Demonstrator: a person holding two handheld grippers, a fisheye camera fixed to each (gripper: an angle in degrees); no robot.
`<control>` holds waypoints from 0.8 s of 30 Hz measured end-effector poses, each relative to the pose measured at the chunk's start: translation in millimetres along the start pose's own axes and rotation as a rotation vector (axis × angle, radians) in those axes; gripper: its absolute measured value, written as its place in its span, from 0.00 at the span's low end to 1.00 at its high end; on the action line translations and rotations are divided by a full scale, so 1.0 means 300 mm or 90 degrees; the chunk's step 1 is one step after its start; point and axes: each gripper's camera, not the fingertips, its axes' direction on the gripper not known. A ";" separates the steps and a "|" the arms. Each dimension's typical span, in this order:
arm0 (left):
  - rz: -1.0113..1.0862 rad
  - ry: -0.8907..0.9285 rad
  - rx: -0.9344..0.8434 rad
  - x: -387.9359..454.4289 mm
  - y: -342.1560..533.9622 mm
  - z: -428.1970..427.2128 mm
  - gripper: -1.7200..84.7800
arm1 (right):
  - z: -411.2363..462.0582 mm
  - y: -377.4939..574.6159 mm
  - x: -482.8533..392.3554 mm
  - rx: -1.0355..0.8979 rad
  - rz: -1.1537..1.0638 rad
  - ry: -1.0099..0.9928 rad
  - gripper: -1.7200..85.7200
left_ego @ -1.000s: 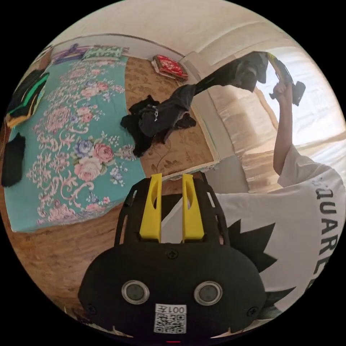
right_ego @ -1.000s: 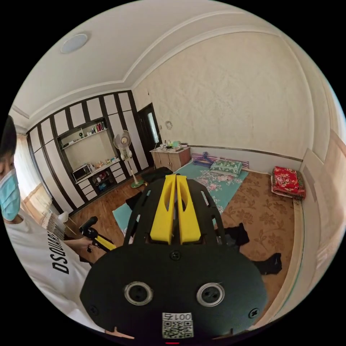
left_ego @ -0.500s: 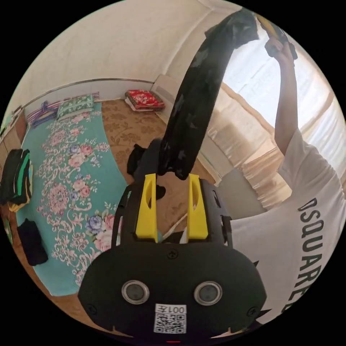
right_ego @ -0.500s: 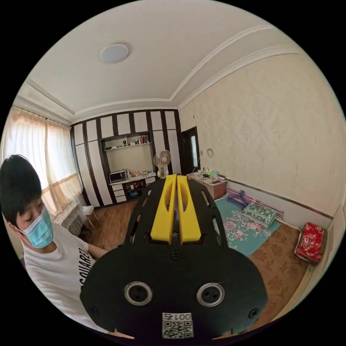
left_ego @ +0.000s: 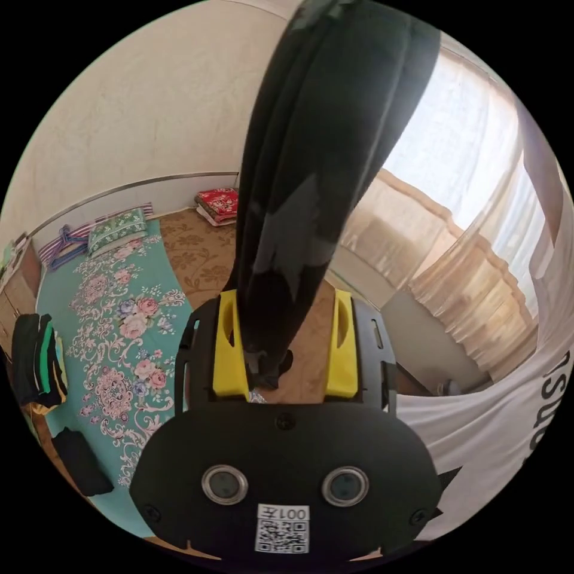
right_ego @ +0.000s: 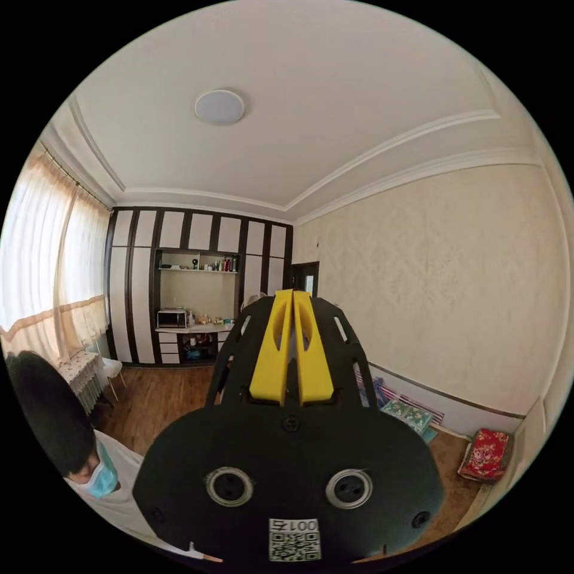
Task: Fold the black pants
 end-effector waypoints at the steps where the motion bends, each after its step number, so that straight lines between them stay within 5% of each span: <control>1: -0.005 0.008 0.004 -0.034 0.045 -0.046 0.13 | 0.014 -0.055 -0.030 0.018 0.000 0.017 0.02; 4: -0.012 0.065 0.044 -0.115 0.151 -0.203 0.03 | 0.086 -0.181 -0.090 0.035 0.007 0.028 0.02; 8: 0.002 0.146 0.072 -0.188 0.261 -0.465 0.01 | 0.243 -0.275 -0.141 0.014 0.000 0.100 0.02; 15: 0.038 0.280 0.263 -0.327 0.429 -1.120 0.01 | 0.909 -0.128 -0.113 -0.327 -0.034 0.261 0.02; 19: -0.006 0.303 0.306 -0.399 0.489 -1.381 0.01 | 1.310 0.216 -0.141 -0.561 -0.058 0.203 0.03; 24: -0.036 0.284 0.308 -0.466 0.553 -1.562 0.01 | 1.475 0.517 -0.343 -0.603 -0.120 0.054 0.07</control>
